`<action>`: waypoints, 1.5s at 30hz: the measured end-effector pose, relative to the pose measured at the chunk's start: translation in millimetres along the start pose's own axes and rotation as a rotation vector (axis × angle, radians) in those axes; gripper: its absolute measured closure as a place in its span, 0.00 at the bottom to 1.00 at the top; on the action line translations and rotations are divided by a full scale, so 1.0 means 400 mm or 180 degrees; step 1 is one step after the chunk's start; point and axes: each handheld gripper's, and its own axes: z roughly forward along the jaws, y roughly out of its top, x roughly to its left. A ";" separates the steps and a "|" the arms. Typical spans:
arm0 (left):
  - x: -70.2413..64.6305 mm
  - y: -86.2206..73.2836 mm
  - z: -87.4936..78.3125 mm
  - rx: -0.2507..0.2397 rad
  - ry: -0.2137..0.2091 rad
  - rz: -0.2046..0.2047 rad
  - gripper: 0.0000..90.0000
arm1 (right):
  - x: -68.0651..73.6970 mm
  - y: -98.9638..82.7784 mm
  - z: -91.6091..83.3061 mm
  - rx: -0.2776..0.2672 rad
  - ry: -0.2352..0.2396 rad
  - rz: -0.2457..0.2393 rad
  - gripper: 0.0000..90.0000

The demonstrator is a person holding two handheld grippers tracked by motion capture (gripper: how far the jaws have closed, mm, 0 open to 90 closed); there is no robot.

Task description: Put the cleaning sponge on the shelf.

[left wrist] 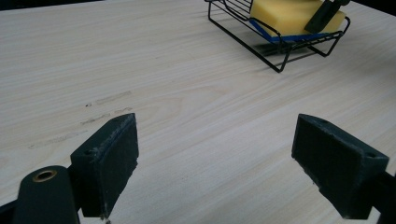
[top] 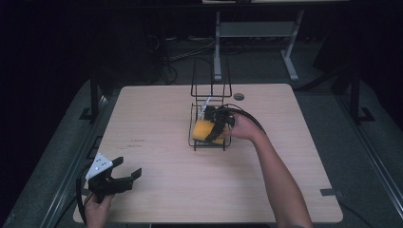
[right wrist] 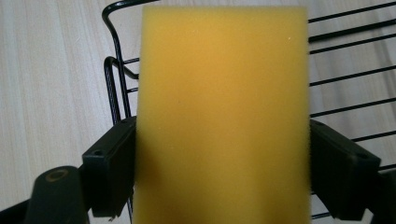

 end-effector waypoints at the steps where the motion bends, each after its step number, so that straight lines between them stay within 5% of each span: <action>1: 0.000 0.000 0.000 0.0001 -0.0001 0.0019 0.16 | 0.000 0.000 -0.001 -0.0002 -0.0007 0.0003 0.19; 20: -0.003 0.001 0.003 0.0007 -0.0010 0.0005 0.16 | 0.007 -0.022 -0.051 -0.0395 -0.0097 0.0050 0.18; 45: -0.005 0.004 0.008 0.0017 -0.0013 0.0007 0.16 | 0.009 -0.046 -0.070 -0.0366 -0.0144 0.0144 0.17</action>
